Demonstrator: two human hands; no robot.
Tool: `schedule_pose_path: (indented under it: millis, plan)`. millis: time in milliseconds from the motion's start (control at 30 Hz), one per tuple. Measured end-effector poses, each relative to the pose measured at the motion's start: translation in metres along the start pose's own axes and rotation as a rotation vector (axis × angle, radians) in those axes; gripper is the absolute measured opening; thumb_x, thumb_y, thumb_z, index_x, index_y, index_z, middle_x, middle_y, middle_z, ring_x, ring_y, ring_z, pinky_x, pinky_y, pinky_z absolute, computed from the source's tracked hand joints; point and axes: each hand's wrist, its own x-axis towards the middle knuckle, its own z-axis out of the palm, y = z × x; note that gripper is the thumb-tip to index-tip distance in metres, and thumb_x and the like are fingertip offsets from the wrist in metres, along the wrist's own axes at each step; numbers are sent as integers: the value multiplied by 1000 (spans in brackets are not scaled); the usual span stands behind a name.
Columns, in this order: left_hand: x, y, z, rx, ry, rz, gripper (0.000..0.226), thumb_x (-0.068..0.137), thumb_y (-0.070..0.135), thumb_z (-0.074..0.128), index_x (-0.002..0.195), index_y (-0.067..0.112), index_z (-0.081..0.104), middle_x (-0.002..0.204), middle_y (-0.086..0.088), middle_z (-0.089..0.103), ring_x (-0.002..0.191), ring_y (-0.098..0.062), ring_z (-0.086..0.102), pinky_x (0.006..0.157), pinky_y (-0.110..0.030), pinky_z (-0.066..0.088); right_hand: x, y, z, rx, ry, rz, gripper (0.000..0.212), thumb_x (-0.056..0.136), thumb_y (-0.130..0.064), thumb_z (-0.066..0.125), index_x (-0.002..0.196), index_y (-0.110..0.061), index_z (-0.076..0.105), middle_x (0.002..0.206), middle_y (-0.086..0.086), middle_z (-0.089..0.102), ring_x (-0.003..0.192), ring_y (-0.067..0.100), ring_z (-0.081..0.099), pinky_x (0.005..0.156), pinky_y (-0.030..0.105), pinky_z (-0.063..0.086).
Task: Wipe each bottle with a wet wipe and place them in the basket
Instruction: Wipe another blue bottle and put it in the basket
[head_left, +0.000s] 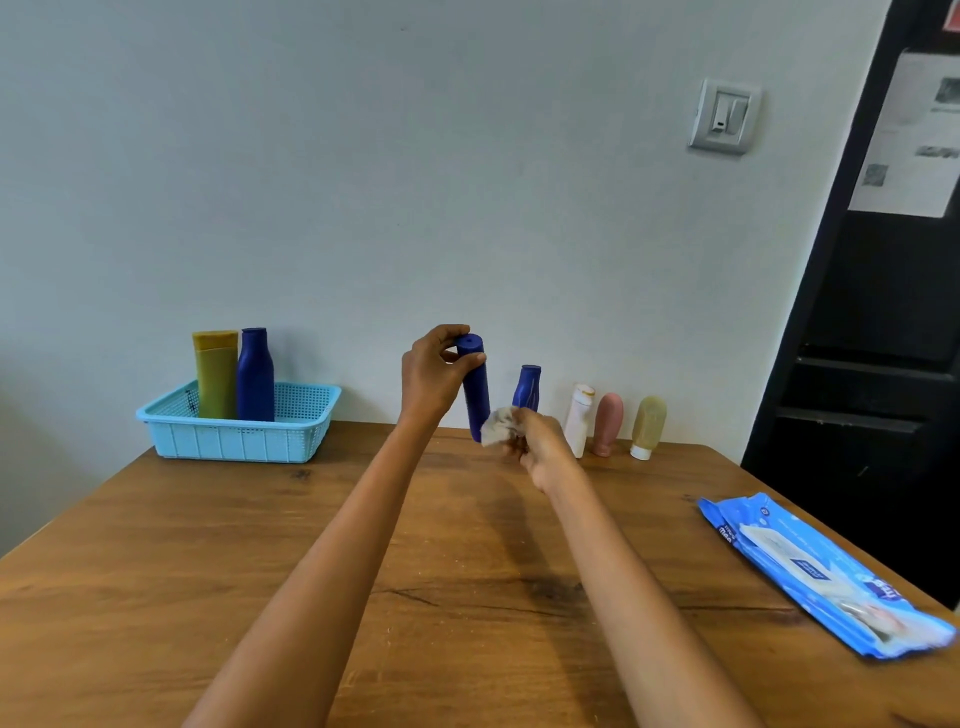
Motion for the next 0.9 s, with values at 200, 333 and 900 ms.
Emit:
schedule_pose_path:
  millis: [200,333,900]
  plan:
    - [-4,-1,17,133,-23,-72,46,74,36,76,116,20,64,111,2,66,91,-18,64,81,-40,55,-10,-10,14,-66,53,-197,25,97,-24,45,104,-7,62,90,9,65,76,16,58,63,23,44]
    - [-4,0,14,153,42,-165,40,73,45,74,106,22,66,100,3,69,87,-20,66,79,-42,56,-19,-28,30,-36,62,-473,26,97,-14,43,115,-13,62,97,-1,64,85,11,58,73,20,47]
    - [2,2,5,144,80,-347,49,67,56,74,100,23,60,98,3,66,91,-20,63,80,-38,54,-16,-1,23,-459,132,-766,28,92,-5,49,113,-9,67,111,2,68,92,6,59,79,12,46]
